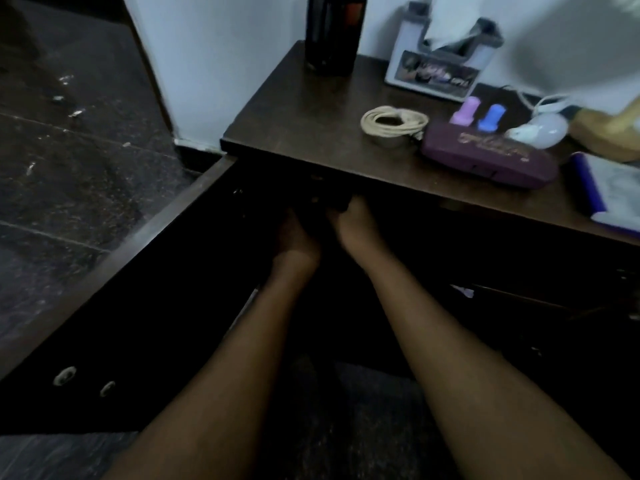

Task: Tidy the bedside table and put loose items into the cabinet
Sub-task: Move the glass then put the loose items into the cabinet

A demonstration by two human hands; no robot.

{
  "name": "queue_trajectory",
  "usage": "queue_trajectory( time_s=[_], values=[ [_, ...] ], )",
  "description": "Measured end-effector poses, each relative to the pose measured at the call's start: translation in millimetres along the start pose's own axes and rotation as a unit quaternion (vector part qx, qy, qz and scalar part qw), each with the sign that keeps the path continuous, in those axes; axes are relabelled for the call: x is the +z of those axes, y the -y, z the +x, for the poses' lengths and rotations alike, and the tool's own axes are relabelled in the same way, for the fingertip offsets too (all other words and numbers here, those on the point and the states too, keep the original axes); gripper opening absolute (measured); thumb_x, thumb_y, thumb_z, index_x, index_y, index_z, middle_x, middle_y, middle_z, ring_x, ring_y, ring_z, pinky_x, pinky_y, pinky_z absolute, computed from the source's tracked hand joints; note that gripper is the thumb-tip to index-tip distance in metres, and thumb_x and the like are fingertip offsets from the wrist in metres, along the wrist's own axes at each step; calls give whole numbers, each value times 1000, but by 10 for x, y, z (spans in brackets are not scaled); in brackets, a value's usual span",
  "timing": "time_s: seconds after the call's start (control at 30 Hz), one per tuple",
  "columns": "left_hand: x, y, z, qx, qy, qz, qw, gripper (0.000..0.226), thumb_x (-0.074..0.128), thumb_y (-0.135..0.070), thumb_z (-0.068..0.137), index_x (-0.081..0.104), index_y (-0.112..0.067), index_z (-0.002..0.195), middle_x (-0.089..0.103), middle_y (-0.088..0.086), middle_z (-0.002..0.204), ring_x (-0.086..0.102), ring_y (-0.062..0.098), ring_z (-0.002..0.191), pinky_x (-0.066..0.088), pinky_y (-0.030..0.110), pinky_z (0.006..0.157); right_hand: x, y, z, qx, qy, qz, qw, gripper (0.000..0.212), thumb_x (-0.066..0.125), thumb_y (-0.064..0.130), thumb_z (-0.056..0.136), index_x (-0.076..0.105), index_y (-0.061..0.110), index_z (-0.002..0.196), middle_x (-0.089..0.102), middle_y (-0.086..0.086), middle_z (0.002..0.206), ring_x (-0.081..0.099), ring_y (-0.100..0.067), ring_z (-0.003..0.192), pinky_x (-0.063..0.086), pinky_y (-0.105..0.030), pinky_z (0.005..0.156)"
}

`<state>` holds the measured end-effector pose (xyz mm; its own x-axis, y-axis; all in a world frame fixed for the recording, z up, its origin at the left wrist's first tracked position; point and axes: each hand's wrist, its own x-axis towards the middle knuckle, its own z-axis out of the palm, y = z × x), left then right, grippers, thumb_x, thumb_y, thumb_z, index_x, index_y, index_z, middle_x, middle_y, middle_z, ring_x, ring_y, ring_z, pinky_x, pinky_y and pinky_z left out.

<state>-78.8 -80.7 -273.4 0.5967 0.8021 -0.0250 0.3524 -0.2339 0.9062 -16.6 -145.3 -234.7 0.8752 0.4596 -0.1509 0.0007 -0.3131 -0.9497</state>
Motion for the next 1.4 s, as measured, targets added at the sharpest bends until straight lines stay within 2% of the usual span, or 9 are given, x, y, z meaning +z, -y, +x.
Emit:
queue_trajectory(
  time_s=[0.27, 0.4, 0.53, 0.63, 0.77, 1.03, 1.2, 1.3, 1.4],
  values=[
    [213, -155, -840, 72, -72, -8, 995, 25, 64, 7, 83, 73, -1, 105, 74, 21, 103, 70, 38, 99, 53, 40, 90, -850, -304, -976, -370, -270, -141, 878, 17, 57, 21, 98, 61, 19, 115, 69, 3, 101, 67, -15, 79, 56, -28, 70],
    [406, -378, -1099, 131, -38, -15, 991, 19, 67, 5, 83, 75, -8, 94, 74, 11, 95, 70, 29, 91, 50, 32, 85, -1514, 35, -1194, -384, -396, -107, 827, 21, 59, 17, 96, 56, 24, 116, 66, 2, 99, 66, -17, 88, 51, -24, 81],
    [605, -782, -1329, 125, 58, -92, 986, 21, 70, -2, 89, 73, -23, 92, 73, -7, 92, 68, 9, 86, 51, 23, 86, -2323, 374, -1168, -253, -518, -259, 775, 36, 67, 22, 87, 58, 6, 119, 62, -16, 113, 56, -36, 105, 44, -45, 91],
    [725, -1099, -1485, 13, 174, -211, 962, 13, 71, -13, 95, 72, -26, 97, 76, -2, 96, 69, 8, 79, 55, 23, 73, -2629, 494, -1033, -51, -426, -371, 823, 73, 66, 56, 87, 46, 12, 142, 51, -22, 143, 45, -43, 133, 36, -52, 107],
    [727, -1288, -1589, -108, 270, -227, 929, 10, 70, -22, 95, 76, -29, 100, 78, -5, 97, 73, 8, 78, 54, 25, 65, -2639, 408, -901, 12, -304, -416, 857, 85, 54, 73, 88, 37, 21, 153, 46, -24, 151, 36, -46, 143, 29, -56, 116],
    [667, -1126, -1549, -165, 269, -238, 918, 13, 60, -21, 101, 72, -23, 107, 77, 2, 104, 68, 14, 85, 52, 26, 69, -2352, -103, -1429, -97, -467, -307, 824, 61, 63, 56, 85, 64, 16, 131, 63, -20, 133, 52, -44, 119, 40, -48, 101],
    [810, -1005, -1405, 44, 190, -9, 981, 21, 59, -19, 99, 75, -29, 109, 74, -5, 112, 66, 11, 95, 49, 19, 77, -1952, -914, -1966, -161, -549, -206, 794, 53, 76, 39, 77, 63, 8, 118, 61, -19, 135, 57, -43, 121, 38, -47, 104],
    [875, -876, -1221, 278, 113, 255, 919, 37, 56, -22, 95, 68, -29, 129, 65, -1, 136, 53, 28, 126, 47, 41, 100, -1899, -1161, -1894, -110, -505, -215, 829, 56, 72, 44, 77, 65, 9, 121, 62, -17, 131, 57, -43, 119, 38, -42, 102],
    [920, -743, -1017, 268, 221, 320, 881, 48, 45, -27, 105, 48, -27, 153, 39, 0, 165, 29, 37, 152, 31, 50, 121, -2045, -1217, -1583, -58, -425, -277, 860, 61, 78, 40, 78, 65, 10, 129, 64, -16, 129, 56, -41, 116, 41, -43, 98]
  ],
)
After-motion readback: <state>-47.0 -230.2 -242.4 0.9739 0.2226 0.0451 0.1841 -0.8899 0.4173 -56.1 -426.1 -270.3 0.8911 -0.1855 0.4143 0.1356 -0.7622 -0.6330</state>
